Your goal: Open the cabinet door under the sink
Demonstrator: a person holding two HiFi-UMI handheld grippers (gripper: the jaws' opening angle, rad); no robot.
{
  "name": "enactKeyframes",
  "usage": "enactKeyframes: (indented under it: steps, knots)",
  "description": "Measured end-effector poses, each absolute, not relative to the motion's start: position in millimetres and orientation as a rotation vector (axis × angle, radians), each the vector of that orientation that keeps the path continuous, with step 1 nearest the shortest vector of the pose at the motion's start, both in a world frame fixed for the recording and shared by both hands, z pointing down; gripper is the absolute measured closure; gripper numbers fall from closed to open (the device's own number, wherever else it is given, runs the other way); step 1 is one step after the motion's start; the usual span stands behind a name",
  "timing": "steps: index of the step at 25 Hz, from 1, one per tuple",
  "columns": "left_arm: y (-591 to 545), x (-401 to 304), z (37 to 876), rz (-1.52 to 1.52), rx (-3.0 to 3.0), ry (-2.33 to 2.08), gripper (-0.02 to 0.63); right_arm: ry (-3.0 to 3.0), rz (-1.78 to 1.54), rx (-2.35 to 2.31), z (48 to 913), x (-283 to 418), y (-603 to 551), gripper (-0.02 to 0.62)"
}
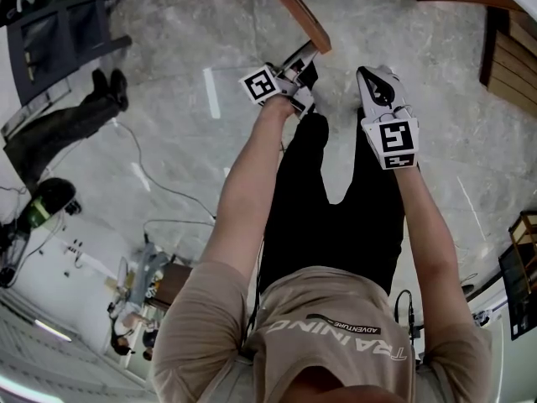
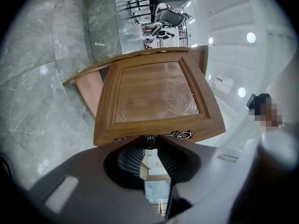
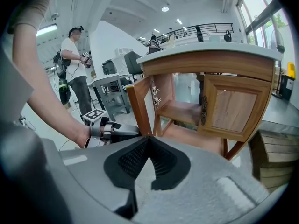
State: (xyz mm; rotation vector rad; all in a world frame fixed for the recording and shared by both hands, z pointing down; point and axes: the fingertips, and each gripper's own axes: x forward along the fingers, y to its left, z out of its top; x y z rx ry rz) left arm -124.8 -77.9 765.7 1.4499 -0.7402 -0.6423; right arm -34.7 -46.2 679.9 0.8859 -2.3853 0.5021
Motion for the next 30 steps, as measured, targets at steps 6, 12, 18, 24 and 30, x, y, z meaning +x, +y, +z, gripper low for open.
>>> enactKeyframes:
  steps: [6, 12, 18, 24, 30]
  knots:
    - [-60, -150, 768, -0.583, 1.448, -0.704, 0.511, -2.368, 0.495, 0.920, 678, -55, -39, 0.592]
    - [-48, -177, 776, -0.475, 1.491, -0.657, 0.506, -2.321, 0.550, 0.988, 682, -69, -23, 0.592]
    - [-43, -200, 774, -0.447, 1.515, -0.665, 0.506, -2.310, 0.574, 0.970, 684, -80, -7, 0.592]
    - [-36, -221, 775, -0.436, 1.473, -0.700, 0.506, -2.313, 0.547, 0.946, 679, -90, -11, 0.592]
    - [-34, -245, 776, -0.364, 1.488, -0.782, 0.508, -2.324, 0.528, 0.940, 670, -98, -21, 0.592]
